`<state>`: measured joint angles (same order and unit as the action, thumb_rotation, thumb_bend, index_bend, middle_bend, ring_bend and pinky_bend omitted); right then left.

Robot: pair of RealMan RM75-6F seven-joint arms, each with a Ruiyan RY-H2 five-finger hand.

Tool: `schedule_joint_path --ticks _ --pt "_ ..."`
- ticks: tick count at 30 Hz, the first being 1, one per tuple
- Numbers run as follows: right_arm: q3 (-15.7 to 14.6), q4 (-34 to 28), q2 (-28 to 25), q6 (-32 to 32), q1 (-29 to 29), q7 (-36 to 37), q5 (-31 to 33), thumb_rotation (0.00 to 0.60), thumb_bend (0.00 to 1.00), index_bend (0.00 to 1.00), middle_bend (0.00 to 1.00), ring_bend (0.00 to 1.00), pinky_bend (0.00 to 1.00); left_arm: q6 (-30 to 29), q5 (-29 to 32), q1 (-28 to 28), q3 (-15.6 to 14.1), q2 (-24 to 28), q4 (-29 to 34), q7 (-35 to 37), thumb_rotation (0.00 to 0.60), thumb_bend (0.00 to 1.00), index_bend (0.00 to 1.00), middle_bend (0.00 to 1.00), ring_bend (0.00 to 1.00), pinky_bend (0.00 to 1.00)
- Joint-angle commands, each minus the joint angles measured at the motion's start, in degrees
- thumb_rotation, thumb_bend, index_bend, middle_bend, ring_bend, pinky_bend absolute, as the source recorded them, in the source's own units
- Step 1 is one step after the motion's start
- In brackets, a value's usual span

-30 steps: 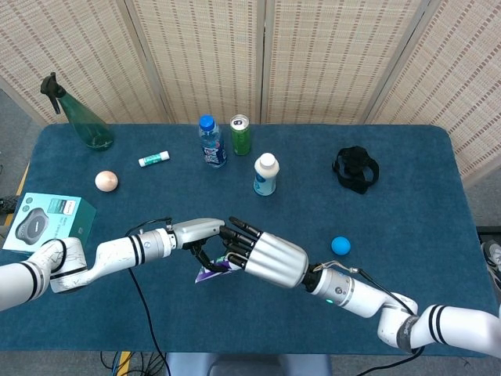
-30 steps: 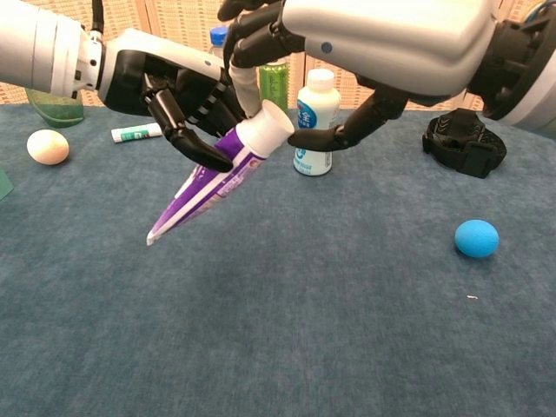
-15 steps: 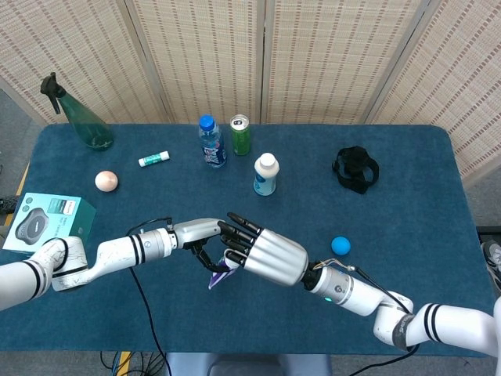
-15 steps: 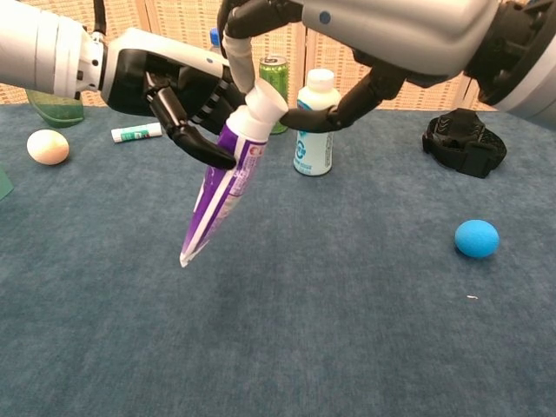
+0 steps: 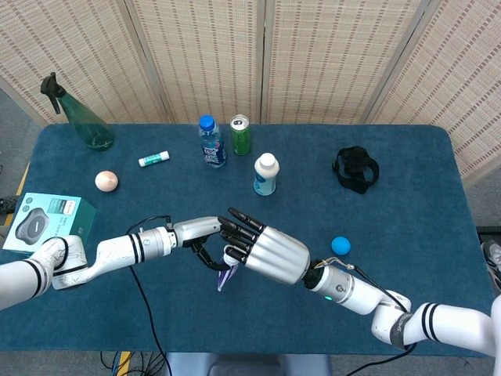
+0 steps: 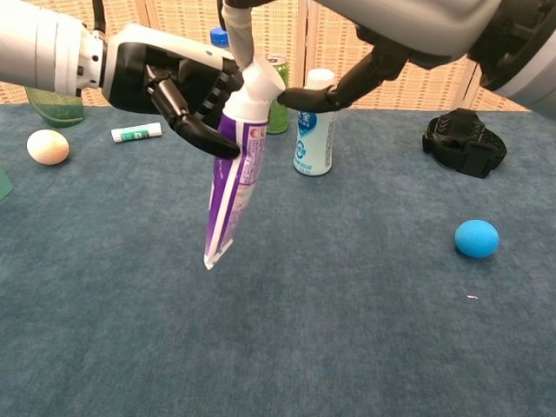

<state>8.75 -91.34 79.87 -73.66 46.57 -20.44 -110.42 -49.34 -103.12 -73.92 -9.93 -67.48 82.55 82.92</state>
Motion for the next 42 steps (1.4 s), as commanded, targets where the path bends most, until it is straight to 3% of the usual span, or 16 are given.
schedule_joint_path --ticks 1,42 --pt "0.07 -0.35 -0.34 -0.22 -0.16 -0.23 0.02 0.6 0.21 0.53 0.37 0.14 0.16 -0.54 -0.13 0.09 -0.25 0.04 -0.52 0.93 0.6 0.39 0.58 0.58 0.33 0.23" --pt "-2.18 -3.67 -5.31 -0.58 -4.05 -1.44 0.6 0.6 0.22 0.53 0.37 0.14 0.16 -4.53 -0.59 0.99 -2.68 -0.7 -7.78 11.64 0.6 0.4 0.58 0.58 0.33 0.23"
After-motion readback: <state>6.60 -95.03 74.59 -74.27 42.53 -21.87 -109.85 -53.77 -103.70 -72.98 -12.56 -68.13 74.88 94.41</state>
